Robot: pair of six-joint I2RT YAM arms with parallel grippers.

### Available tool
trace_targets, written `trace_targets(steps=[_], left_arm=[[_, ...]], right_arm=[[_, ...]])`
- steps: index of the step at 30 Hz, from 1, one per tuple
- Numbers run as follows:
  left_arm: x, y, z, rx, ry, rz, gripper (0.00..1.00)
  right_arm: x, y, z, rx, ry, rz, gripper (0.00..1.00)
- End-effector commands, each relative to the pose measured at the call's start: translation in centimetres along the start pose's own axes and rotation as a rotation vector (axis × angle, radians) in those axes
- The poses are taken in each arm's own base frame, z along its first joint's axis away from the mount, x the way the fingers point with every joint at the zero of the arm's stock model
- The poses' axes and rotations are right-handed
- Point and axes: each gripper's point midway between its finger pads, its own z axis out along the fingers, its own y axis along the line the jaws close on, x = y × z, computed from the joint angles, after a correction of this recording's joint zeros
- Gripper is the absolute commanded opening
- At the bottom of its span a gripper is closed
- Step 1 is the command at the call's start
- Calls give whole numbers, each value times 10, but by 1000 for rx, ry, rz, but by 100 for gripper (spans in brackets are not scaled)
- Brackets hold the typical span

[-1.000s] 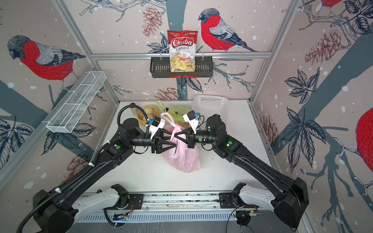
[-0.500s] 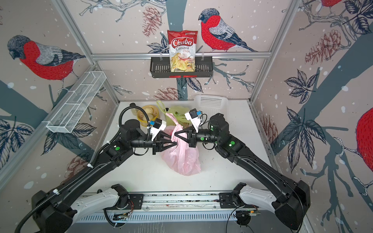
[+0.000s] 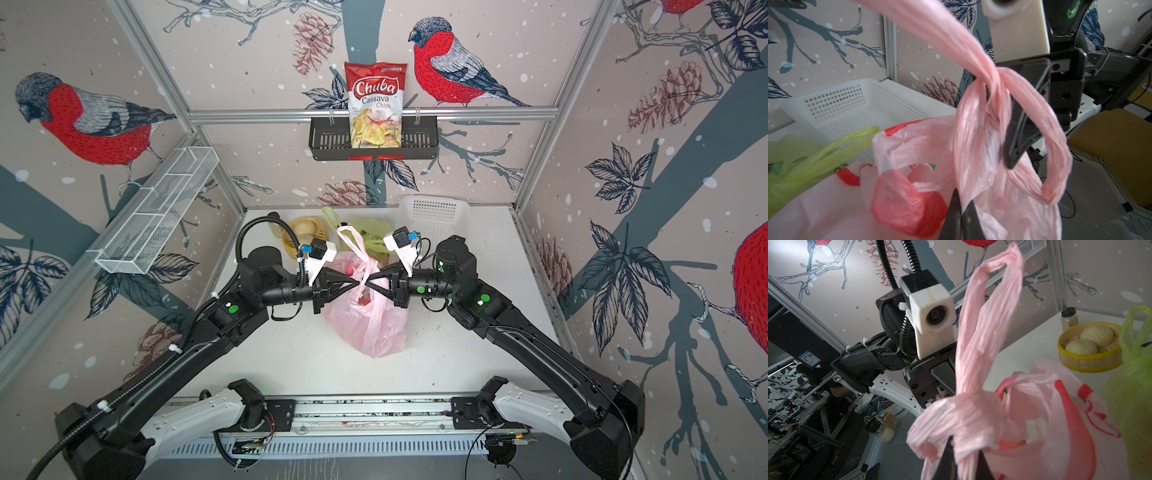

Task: Place the peach into a plastic bag & tie a knot
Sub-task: Cross the plastic bag at the center of the board.

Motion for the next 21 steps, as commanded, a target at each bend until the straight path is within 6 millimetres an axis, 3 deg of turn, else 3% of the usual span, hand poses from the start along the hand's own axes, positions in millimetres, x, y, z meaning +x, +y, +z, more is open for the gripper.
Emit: trace_targets(steps=[1, 16, 21], left_arm=[[-8, 2, -2, -26, -35, 10, 0], [-20, -12, -15, -1, -95, 32, 0], [-16, -23, -16, 64, -91, 21, 0]], right_arm=[[3, -2, 0, 4, 5, -11, 16], [12, -32, 0, 153, 21, -13, 15], [8, -43, 2, 203, 12, -2, 0]])
